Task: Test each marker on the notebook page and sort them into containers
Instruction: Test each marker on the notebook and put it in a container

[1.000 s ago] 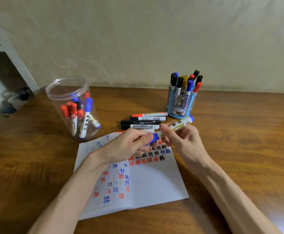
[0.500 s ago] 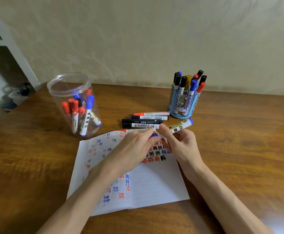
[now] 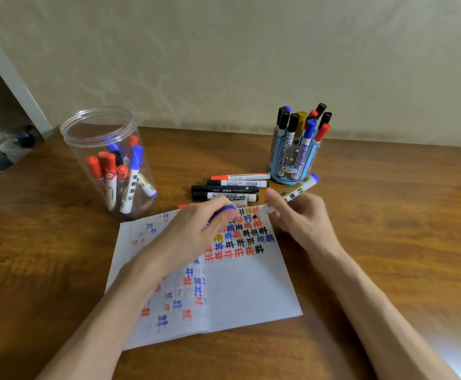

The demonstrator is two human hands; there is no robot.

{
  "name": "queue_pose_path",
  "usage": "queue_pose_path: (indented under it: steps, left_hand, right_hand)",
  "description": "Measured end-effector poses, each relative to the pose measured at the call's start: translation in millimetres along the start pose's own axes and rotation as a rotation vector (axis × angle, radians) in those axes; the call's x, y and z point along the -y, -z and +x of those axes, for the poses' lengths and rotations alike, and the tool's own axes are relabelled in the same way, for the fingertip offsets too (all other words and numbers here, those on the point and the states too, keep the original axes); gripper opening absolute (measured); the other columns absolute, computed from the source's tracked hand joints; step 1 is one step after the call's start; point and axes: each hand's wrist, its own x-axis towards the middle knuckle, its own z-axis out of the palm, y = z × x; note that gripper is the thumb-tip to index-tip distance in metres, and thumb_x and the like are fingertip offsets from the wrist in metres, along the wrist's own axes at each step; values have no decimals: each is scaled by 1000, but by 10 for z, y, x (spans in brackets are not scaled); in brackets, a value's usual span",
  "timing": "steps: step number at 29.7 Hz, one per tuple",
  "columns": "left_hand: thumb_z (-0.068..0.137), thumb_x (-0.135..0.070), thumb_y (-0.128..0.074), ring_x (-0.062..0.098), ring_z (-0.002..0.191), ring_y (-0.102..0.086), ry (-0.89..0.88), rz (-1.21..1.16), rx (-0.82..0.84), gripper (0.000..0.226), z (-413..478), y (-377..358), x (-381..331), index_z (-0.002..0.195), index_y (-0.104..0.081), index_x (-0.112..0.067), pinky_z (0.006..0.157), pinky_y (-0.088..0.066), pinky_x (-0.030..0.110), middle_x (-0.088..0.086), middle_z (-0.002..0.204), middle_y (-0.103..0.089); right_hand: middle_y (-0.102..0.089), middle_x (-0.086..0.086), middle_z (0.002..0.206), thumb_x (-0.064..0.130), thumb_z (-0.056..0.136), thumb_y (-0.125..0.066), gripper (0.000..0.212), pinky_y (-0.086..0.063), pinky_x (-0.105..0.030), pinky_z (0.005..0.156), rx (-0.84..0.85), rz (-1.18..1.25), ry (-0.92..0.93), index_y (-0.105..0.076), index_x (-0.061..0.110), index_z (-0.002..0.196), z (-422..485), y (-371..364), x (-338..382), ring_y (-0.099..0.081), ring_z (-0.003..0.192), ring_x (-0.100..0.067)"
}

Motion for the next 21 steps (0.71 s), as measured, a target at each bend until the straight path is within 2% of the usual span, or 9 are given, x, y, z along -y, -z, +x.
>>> queue_pose_path:
  steps: [2, 5, 8, 10, 12, 15, 18, 21]
  left_hand:
    - [103, -53, -41, 3, 85, -66, -13, 82, -10, 28, -7, -57, 30, 107, -60, -33, 68, -56, 32, -15, 91, -69]
    - [102, -54, -41, 1, 81, -62, -1, 134, -31, 29, -30, -47, 93, 106, -59, -32, 63, -51, 24, -14, 91, -67]
    - [104, -48, -46, -3, 88, -59, -26, 109, -48, 23, -56, -59, 74, 111, -58, -30, 69, -48, 14, -18, 95, -64]
    - [105, -41, -48, -4, 91, -58, -40, 107, -50, 20, -71, -68, 64, 116, -58, -28, 71, -45, 12, -19, 98, -63]
    - [105, -37, -49, -3, 93, -59, -54, 131, -58, 22, -79, -88, 62, 123, -58, -28, 72, -44, 12, -19, 104, -64]
    - [102, -38, -57, -1, 96, -66, -42, 105, -71, 38, -81, -109, 47, 139, -49, -32, 75, -52, 14, -21, 117, -64]
    - [98, -40, -63, 3, 96, -70, -44, 118, -93, 34, -79, -133, 78, 128, -48, -34, 74, -61, 23, -11, 124, -70]
    - [96, -40, -64, 5, 93, -70, -41, 165, -103, 29, -77, -150, 90, 121, -53, -31, 72, -59, 22, -10, 119, -71]
  right_hand:
    - [-67, 12, 60, 43, 97, -70, 33, -44, -16, 51, -21, -11, -38, -67, 14, 81, -11, -38, 22, -58, 52, -1]
    - [-67, 4, 60, 35, 99, -72, 29, -45, -20, 51, -89, -30, -112, -69, 8, 86, -18, 78, 52, -56, 54, -9]
    - [-66, 11, 57, 21, 97, -70, 18, -43, -14, 50, -76, -97, -134, -68, 10, 82, -98, 124, 51, -59, 51, -2]
    - [-70, 13, 61, 19, 96, -69, 21, -44, -13, 51, -103, -157, -113, -67, 15, 75, -171, 141, 17, -64, 55, 0]
    - [-74, 10, 67, 18, 95, -69, 21, -48, -16, 53, -131, -203, -61, -68, 16, 75, -246, 132, -57, -69, 64, -6]
    - [-74, 6, 70, 14, 94, -69, 18, -48, -18, 56, -156, -238, 37, -68, 15, 76, -317, 92, -152, -67, 63, -7]
    - [-75, 6, 73, 13, 93, -68, 17, -49, -19, 57, -144, -252, 97, -69, 15, 76, -309, 87, -198, -66, 64, -6]
    - [-77, 8, 79, 15, 93, -68, 17, -55, -27, 60, -123, -271, 131, -70, 19, 77, -300, 90, -241, -71, 70, -9]
